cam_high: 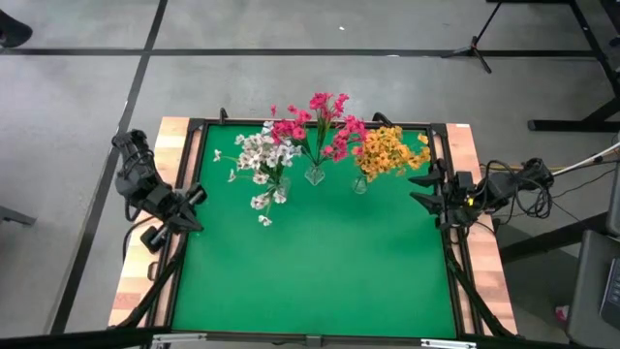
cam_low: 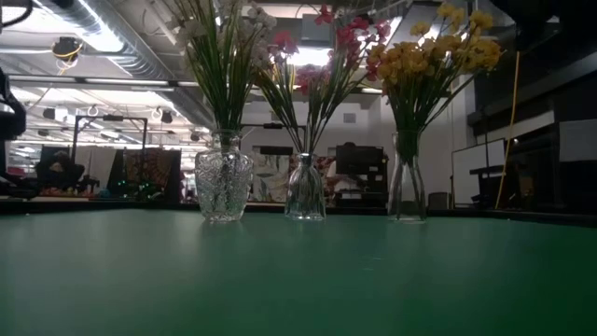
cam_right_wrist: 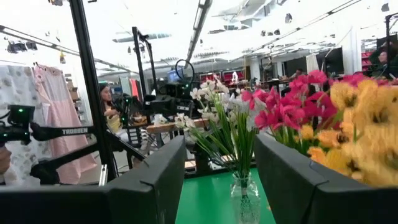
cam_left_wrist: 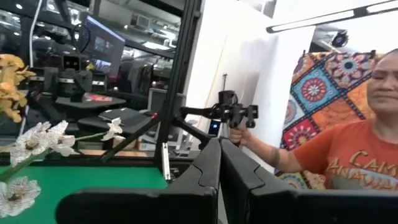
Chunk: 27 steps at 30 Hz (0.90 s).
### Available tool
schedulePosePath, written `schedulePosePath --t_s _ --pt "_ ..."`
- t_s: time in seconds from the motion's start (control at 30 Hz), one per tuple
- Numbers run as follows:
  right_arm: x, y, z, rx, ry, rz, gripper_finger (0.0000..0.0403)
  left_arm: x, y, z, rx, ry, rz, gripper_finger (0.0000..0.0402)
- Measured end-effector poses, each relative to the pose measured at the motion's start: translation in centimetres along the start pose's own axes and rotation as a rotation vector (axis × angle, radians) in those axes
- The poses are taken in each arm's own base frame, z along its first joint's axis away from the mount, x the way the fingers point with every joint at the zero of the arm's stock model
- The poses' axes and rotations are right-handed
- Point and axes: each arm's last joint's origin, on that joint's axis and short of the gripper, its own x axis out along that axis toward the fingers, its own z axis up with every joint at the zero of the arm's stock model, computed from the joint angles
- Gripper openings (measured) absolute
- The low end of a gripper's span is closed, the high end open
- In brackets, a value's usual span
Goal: Sort flowers into vase by color
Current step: Return to Home Position
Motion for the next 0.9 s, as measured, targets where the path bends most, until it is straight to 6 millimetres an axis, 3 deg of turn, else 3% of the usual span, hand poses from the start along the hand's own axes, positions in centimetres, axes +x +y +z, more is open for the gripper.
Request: schedulePosePath --t_s 0.17,0.47,0.9 --pt "-0.4 -0.2 -1.2 0.010 -0.014 0.007 0.0193 -0.5 0.2 -0.5 -0.017 -0.014 -0.043 0.0000" --pt "-0.8 -0.4 -3.0 0.026 -0.028 0.006 0.0193 -0.6 0.7 -3.7 -0.038 -0.030 -0.012 0.0000" --pt "-1.5 -0.8 -4.0 0.057 -0.051 0.001 0.0193 -1.1 0.9 -6.2 -0.050 -0.042 -0.140 0.0000"
